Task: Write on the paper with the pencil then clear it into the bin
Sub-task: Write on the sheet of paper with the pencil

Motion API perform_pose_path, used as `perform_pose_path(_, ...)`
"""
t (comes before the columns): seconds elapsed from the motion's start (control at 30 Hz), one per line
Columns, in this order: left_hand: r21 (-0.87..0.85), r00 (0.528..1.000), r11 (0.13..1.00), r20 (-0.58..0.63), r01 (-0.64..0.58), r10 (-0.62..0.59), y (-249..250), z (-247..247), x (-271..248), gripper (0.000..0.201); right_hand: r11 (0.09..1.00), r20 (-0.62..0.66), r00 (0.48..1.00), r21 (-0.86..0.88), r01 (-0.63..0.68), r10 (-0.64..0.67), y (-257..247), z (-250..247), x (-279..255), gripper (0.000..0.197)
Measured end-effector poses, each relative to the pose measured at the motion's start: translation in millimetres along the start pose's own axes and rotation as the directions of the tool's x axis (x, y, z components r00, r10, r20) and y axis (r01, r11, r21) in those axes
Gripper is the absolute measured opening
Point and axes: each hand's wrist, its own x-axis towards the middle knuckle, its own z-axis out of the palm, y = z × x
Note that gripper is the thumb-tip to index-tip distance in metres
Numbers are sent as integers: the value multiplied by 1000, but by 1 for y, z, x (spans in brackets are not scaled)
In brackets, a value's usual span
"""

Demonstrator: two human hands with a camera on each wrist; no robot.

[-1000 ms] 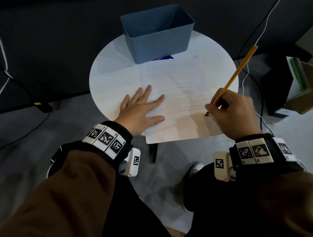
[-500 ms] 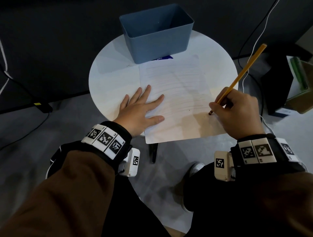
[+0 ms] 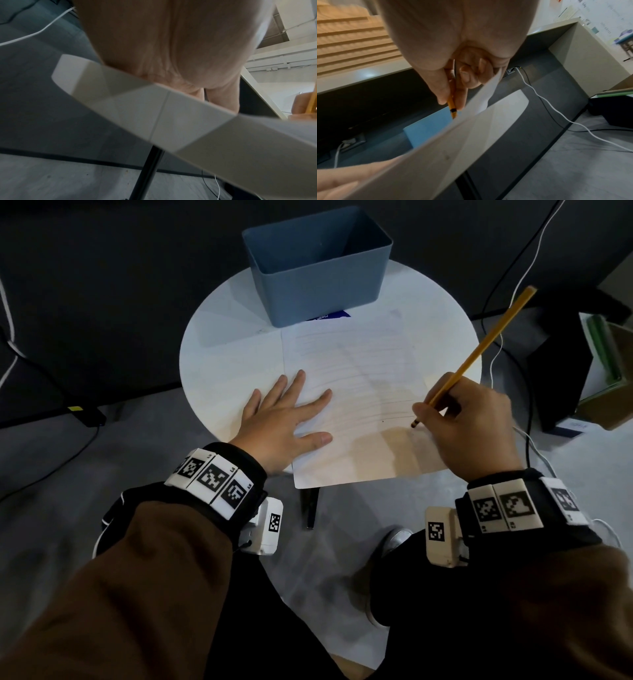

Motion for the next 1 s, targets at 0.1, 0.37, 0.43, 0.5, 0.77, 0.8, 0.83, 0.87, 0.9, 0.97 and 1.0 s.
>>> perform_pose_path(0.1,-3,1000,1000,0,-2,2,0,1,0,66,1000,35,999,-9,5,-5,-3,5,-2,15)
perform_pose_path(0.37,3,1000,1000,1,-5,5,-1,1,1,66,998,-45,997,-16,-63,62,2,5,-1,14)
perform_pose_path(0.43,7,1000,1000,3,-4,4,-1,1,1,66,997,-12,999,64,-32,33,-8,14,-3,15)
perform_pose_path(0.5,4,1000,1000,3,-3,3,-1,1,1,66,993,29,1000,120,-5,1,-18,23,-4,16)
perform_pose_path(0.77,-10,1000,1000,-9,-14,14,-2,2,1,66,999,40,999,42,-3,1,-13,23,2,14)
perform_pose_path(0.8,-7,1000,1000,-8,-16,16,-2,2,1,66,999,32,999,36,-4,3,-12,22,3,14)
perform_pose_path(0.83,-6,1000,1000,-9,-17,17,-2,2,1,66,999,31,1000,37,0,-1,-14,22,4,13)
perform_pose_path(0.87,-9,1000,1000,-9,-17,17,-2,2,1,66,999,37,999,46,8,-10,-16,23,4,13)
perform_pose_path(0.9,-15,1000,1000,-10,-17,17,-2,2,1,66,998,49,999,60,20,-23,-20,26,4,14)
perform_pose_path(0.97,-27,1000,999,-11,-18,18,-2,3,1,66,995,81,994,86,60,-67,-30,33,3,15)
perform_pose_path(1.0,-29,1000,999,-11,-19,18,-2,3,2,66,992,101,991,95,81,-91,-34,37,2,15)
